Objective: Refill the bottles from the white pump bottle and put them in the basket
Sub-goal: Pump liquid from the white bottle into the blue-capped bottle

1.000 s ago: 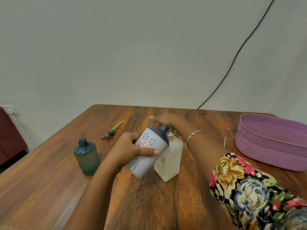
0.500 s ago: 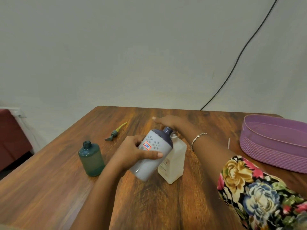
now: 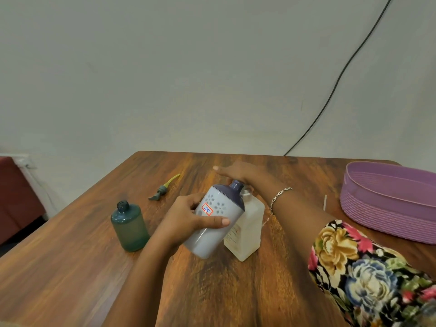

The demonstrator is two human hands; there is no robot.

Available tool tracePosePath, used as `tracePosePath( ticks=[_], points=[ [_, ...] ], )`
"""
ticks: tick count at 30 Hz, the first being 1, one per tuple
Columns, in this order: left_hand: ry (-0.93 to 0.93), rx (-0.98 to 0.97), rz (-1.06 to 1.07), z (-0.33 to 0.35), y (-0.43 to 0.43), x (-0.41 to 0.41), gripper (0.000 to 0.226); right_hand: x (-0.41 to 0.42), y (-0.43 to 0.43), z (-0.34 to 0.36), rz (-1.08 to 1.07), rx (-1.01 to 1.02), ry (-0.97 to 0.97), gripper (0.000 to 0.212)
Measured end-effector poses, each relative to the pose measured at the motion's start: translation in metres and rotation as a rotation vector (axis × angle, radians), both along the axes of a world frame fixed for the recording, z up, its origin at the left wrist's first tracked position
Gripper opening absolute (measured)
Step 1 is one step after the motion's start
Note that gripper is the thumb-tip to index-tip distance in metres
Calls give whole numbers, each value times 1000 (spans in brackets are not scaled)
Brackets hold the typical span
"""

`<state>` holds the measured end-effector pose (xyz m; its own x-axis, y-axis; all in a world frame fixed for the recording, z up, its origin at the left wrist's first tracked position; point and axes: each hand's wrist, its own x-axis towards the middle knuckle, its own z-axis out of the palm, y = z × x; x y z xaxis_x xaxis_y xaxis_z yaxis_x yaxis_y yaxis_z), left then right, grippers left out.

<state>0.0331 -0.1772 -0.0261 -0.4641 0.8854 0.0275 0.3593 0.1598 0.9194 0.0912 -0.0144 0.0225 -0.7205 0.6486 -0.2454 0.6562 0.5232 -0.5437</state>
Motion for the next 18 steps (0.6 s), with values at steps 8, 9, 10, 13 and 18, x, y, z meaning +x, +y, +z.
tracePosePath(
  ticks=[8,9,10,13,18],
  points=[
    [-48,14,4,-5,-2,-1,56,0,3,6,35,-161,17,72],
    [-45,18,8,-4,-1,-1,56,0,3,9,42,-173,9,73],
    [-41,21,9,-3,-2,-2,61,1,3,10,42,-181,18,72],
    [-32,21,2,-1,-2,-1,69,-1,2,7,36,-134,40,69],
    [-40,9,10,-4,-2,-1,59,-9,7,-7,38,103,-6,68]
  ],
)
